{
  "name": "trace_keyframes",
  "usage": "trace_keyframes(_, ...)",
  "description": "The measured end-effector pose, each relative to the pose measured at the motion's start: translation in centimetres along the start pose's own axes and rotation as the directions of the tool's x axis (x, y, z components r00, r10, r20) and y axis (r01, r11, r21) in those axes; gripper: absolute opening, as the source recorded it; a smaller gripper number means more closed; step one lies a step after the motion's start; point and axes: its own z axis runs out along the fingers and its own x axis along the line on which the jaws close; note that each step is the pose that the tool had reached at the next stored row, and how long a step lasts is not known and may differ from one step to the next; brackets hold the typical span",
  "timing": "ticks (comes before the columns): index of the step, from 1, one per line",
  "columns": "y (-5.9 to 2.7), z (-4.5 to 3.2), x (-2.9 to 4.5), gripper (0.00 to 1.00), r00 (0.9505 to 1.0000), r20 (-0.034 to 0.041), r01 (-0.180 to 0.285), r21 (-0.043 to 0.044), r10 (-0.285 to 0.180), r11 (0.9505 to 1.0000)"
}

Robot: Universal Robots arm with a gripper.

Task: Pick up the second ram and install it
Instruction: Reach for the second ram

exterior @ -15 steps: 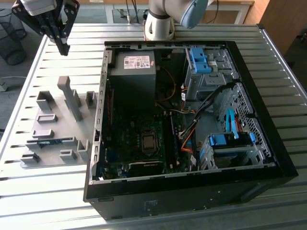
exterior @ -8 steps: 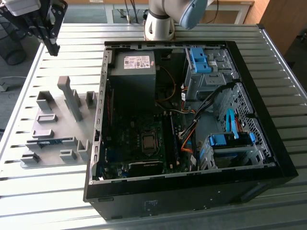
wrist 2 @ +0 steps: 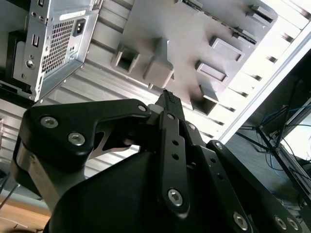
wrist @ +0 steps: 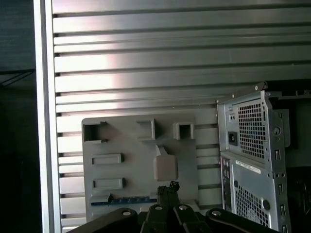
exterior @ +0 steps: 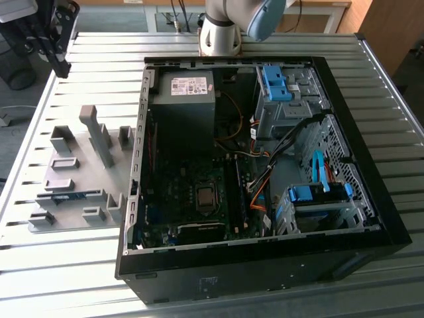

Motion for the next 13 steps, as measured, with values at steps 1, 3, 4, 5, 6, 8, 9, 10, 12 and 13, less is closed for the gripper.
trace_keyframes(1, -0.02, 0.01, 0.10, 0.10, 1.0000, -0.0001, 0.000, 0.0000, 0.000, 1.0000)
trace_keyframes(3, -0.15, 0.03, 0.41, 0.10, 1.0000, -0.0003, 0.000, 0.0000, 0.000, 1.0000)
trace_keyframes(4, -0.28, 0.04, 0.55, 0.10, 1.0000, -0.0006, 0.000, 0.0000, 0.000, 1.0000)
trace_keyframes(5, -0.47, 0.05, 0.70, 0.10, 1.0000, -0.0010, 0.000, 0.0000, 0.000, 1.0000)
trace_keyframes(6, -0.68, 0.05, 0.85, 0.10, 1.0000, -0.0013, 0.000, 0.0001, 0.000, 1.0000)
trace_keyframes(8, -1.12, 0.03, 1.18, 0.10, 1.0000, -0.0016, 0.000, 0.0001, 0.000, 1.0000)
trace_keyframes(9, -1.35, 0.04, 1.41, 0.10, 1.0000, -0.0016, 0.000, 0.0001, 0.000, 1.0000)
trace_keyframes(10, -1.54, 0.04, 1.68, 0.10, 1.0000, -0.0015, 0.000, 0.0000, 0.000, 1.0000)
trace_keyframes(12, -1.77, 0.03, 2.49, 0.10, 1.0000, -0.0016, 0.000, 0.0001, 0.000, 1.0000)
trace_keyframes(13, -1.82, 0.03, 2.94, 0.10, 1.0000, -0.0015, 0.000, 0.0000, 0.000, 1.0000)
